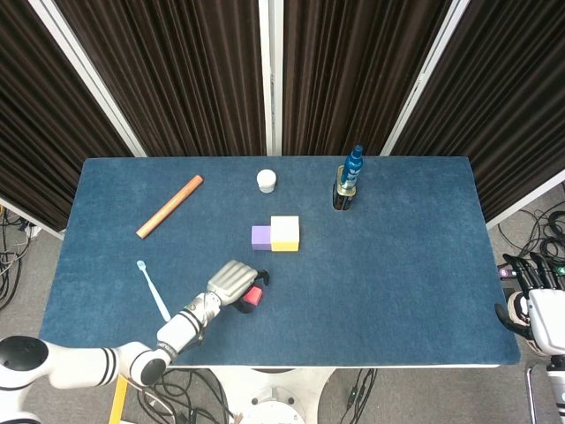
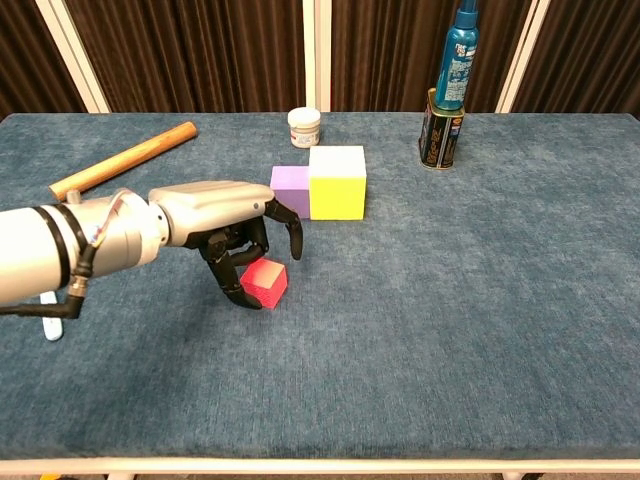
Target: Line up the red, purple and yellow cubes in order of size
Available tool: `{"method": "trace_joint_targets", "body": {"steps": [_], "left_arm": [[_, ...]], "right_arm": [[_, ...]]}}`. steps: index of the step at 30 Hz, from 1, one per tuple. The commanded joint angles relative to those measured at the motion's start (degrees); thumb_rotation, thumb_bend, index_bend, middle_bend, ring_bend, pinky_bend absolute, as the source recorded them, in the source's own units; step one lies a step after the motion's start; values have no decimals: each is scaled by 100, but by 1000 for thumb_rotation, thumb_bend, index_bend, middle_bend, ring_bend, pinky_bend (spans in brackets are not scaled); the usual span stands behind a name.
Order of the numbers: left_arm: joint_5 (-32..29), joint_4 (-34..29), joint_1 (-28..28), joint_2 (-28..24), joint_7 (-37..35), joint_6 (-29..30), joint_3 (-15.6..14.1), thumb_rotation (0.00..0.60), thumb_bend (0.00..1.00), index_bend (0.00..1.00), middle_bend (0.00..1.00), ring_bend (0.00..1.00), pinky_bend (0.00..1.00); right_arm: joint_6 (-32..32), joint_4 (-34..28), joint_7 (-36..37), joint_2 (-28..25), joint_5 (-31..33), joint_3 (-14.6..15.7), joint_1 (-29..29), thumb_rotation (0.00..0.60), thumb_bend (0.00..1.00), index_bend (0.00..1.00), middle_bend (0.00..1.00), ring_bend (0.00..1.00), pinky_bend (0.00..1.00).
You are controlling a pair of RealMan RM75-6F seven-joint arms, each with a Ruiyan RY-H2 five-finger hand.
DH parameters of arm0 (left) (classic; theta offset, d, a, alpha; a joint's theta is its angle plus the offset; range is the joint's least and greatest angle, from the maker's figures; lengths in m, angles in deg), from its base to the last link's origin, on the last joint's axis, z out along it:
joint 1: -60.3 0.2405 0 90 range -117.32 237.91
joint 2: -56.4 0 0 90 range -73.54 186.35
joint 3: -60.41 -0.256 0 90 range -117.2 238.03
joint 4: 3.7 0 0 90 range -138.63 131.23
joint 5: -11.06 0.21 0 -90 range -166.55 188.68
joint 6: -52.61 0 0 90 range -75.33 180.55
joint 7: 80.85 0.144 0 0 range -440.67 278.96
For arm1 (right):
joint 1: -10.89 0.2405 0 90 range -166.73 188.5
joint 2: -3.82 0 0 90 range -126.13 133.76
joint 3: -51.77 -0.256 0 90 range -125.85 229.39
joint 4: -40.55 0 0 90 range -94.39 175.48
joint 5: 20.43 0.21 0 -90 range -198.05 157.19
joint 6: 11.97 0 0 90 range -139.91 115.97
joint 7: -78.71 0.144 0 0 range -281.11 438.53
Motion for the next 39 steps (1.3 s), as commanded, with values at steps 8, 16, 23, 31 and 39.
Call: {"method": "trace_joint_targets", "body": {"steps": [8, 16, 23, 31, 39], "left_arm": [[-325, 12, 15, 108, 240, 13, 103, 600, 256, 473, 961, 996, 1000], [-503, 76, 13, 173, 300, -35, 135, 600, 293, 513, 961, 996, 1000], [-517, -171, 172, 6, 253, 252, 204, 600, 304, 540, 964, 998, 1000], [-1144, -284, 347, -473, 88, 530, 667, 600, 301, 540, 964, 998, 1000], [-2376, 455, -171, -166, 679, 285, 1079, 600, 289, 536, 963, 999, 1000]], "right_arm": [[-46, 65, 69, 9, 18, 4, 21, 600, 225, 104, 154, 20, 109], [-79, 113, 139, 16, 38, 5, 35, 600, 225, 104, 157, 20, 109], [-39, 116, 173, 2, 6, 14, 20, 600, 224, 104, 159, 20, 109], [-6, 113, 184, 12, -31, 27, 9, 600, 224, 104, 159, 20, 109], [33, 57, 120, 6, -89, 33, 15, 600, 224, 104, 159, 20, 109]]}}
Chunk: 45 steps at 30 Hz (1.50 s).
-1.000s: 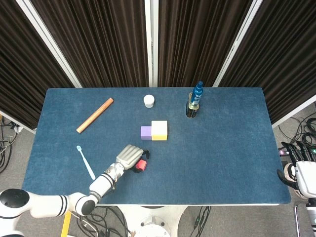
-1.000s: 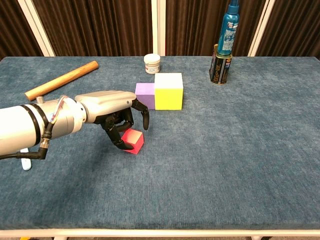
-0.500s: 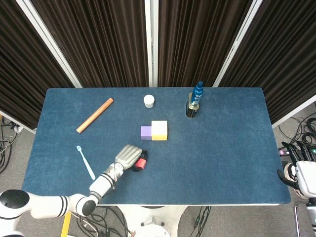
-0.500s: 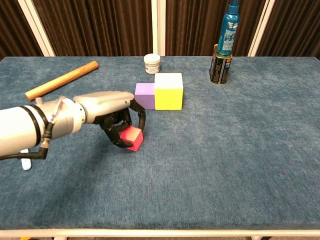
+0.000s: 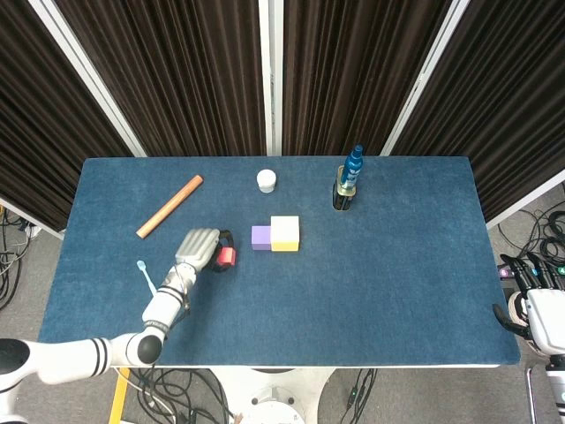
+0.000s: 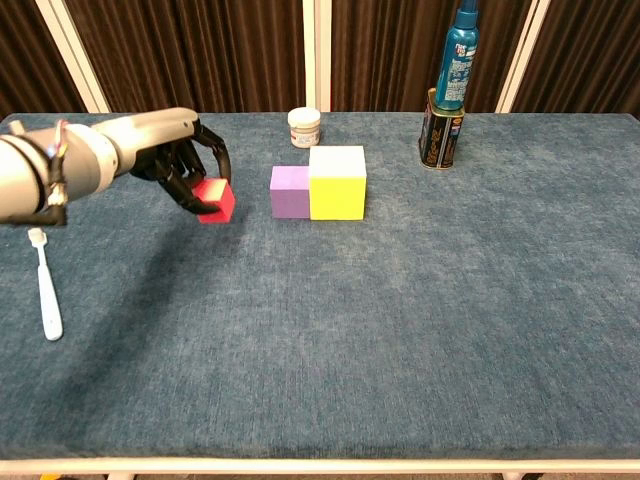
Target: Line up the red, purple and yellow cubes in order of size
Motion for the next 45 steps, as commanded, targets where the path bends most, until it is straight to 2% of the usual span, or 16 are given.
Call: {"method": "trace_joint_targets", "body": {"steps": [1, 7, 13, 31, 45], "left_arm": [[-689, 476, -352, 232, 369, -179, 261, 600, 288, 535, 963, 999, 1000], [-1567, 1106, -748, 523, 715, -394, 458, 600, 288, 533, 961, 999, 1000], [-1985, 1534, -969, 760, 847, -540, 527, 600, 289, 533, 961, 999, 1000], [-1997, 2095, -1186, 1087, 917, -689, 504, 600, 290, 515, 960, 997, 1000], [-1974, 2085, -1230, 1154, 920, -687, 548, 600, 289, 491, 959, 996, 1000]], "right_arm": [[8, -31, -27, -18, 13, -3, -6, 600, 224, 104, 159, 20, 109], [43, -86, -79, -43, 54, 4, -45, 600, 224, 104, 160, 20, 109], [72, -121, -120, -63, 70, 7, -71, 600, 224, 104, 160, 20, 109], [32, -154, -147, -101, 177, -17, -82, 600, 224, 104, 160, 20, 109], [56, -138, -116, -106, 183, -24, -102, 600, 224, 105, 164, 20, 109]]}}
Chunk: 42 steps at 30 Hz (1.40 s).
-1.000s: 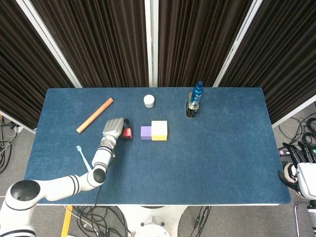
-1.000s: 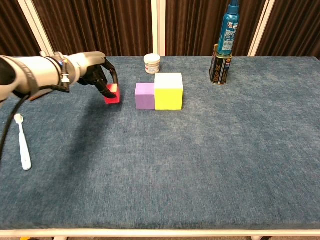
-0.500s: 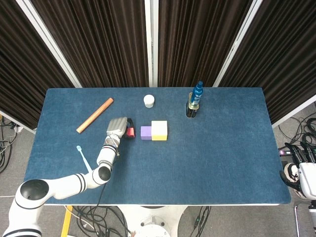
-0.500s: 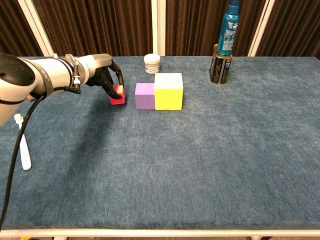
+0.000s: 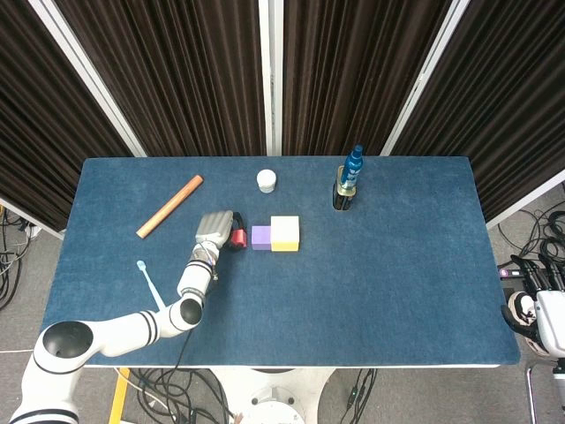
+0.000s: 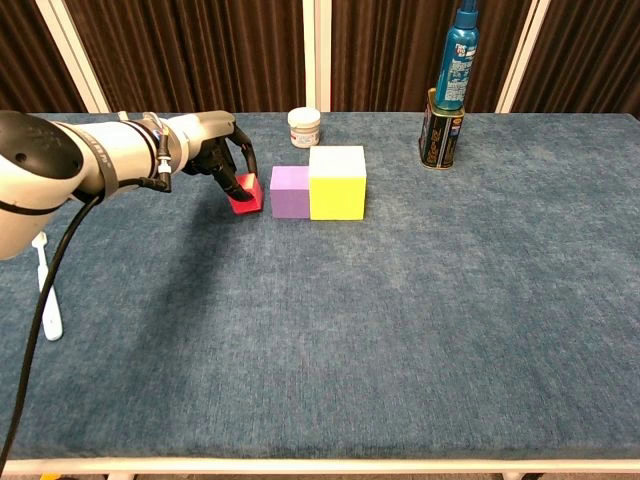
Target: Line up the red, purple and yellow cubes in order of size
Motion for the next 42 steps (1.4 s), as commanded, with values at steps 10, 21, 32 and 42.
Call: {"method": "trace_joint_targets", "body": {"steps": [10, 21, 32, 42], "left_arm": [[79, -182, 19, -51, 20, 63, -27, 600, 287, 478, 955, 996, 1000], [634, -959, 379, -624, -159, 458, -176, 600, 287, 222, 939, 993, 1000], [1116, 374, 291, 70, 33, 405, -485, 600, 158, 188, 934, 986, 1000], [1393, 1107, 177, 450, -130, 99, -292, 600, 143, 188, 934, 986, 1000]], "right_arm": [[26, 28, 33, 7, -3, 5, -27, 600, 224, 106, 165, 20, 109], [-19, 33, 44, 20, -66, -10, 33, 600, 225, 105, 166, 20, 109], [18, -27, -35, -5, -55, 5, 0, 600, 225, 106, 166, 20, 109], [-37, -143, -171, -51, 47, -23, 18, 600, 225, 106, 168, 20, 109]]}}
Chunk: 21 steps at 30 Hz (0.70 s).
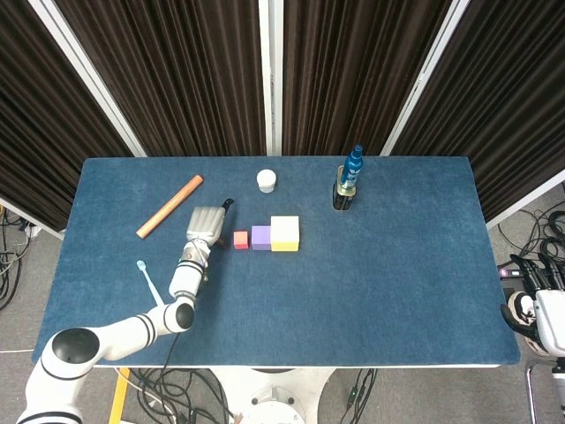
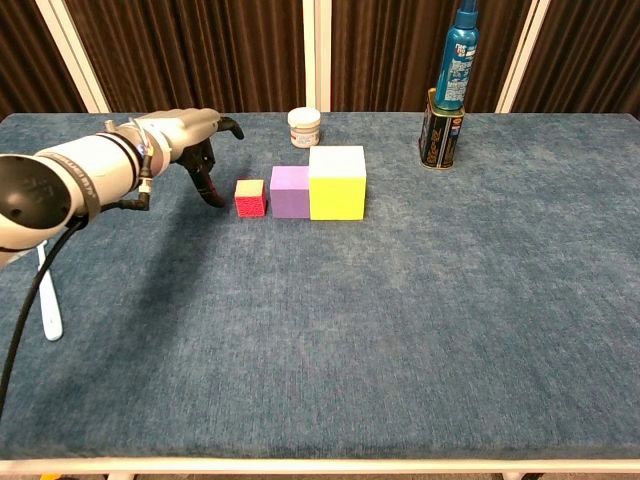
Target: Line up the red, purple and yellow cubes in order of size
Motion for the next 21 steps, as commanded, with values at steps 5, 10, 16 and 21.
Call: {"method": "trace_joint_targets", "body": {"steps": [5, 10, 16, 21], "left_arm": [[194, 212, -59, 134, -67, -93, 144, 600, 143, 188, 934, 986, 1000], [231, 187, -72, 142, -108, -171, 243, 600, 143, 188, 934, 986, 1000], [167, 228, -127, 184, -59, -285, 343, 600, 143, 188, 934, 986, 1000], [189, 232, -149, 208, -31, -288, 379, 600, 143, 188, 934, 985, 1000]], "right_arm": [[-12, -37, -45, -8, 28, -3, 0, 600, 225, 106, 170, 20, 109], [-27, -53, -64, -14, 48, -10, 7, 600, 225, 106, 171, 20, 109], [-12, -59, -66, -27, 67, -12, -8, 600, 225, 106, 172, 20, 109], [-18, -53, -51, -27, 75, -12, -11, 600, 225, 106, 172, 20, 109]]}}
